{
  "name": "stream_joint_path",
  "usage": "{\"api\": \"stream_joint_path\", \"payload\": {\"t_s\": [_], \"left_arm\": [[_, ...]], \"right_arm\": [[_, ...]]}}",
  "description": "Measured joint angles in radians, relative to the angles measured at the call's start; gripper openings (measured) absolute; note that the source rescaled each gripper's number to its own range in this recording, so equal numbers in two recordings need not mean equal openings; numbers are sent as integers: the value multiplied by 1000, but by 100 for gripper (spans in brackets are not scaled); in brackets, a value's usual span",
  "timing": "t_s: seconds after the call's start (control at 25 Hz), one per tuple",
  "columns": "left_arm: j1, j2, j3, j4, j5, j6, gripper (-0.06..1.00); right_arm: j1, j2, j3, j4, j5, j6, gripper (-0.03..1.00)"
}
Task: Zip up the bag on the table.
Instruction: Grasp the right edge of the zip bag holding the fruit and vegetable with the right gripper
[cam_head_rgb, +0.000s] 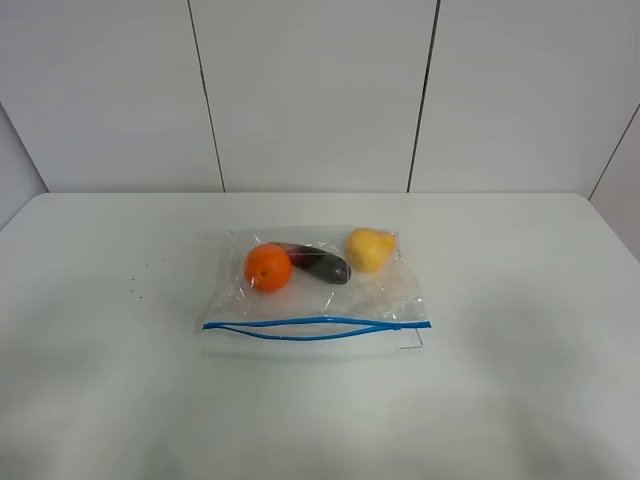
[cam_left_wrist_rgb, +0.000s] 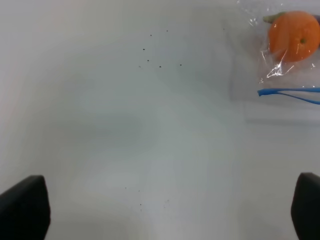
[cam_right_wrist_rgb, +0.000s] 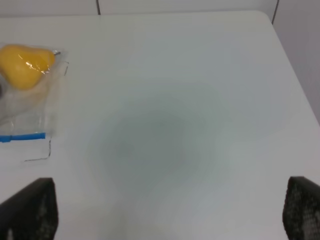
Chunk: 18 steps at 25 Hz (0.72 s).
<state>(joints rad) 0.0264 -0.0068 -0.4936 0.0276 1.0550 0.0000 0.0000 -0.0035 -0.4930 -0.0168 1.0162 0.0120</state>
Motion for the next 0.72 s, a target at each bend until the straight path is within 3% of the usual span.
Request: {"api": "stream_joint_path", "payload": {"t_s": [0.72], "left_arm": [[0,0,0,0,-2,0,100]], "right_arm": [[0,0,0,0,0,0,100]]}}
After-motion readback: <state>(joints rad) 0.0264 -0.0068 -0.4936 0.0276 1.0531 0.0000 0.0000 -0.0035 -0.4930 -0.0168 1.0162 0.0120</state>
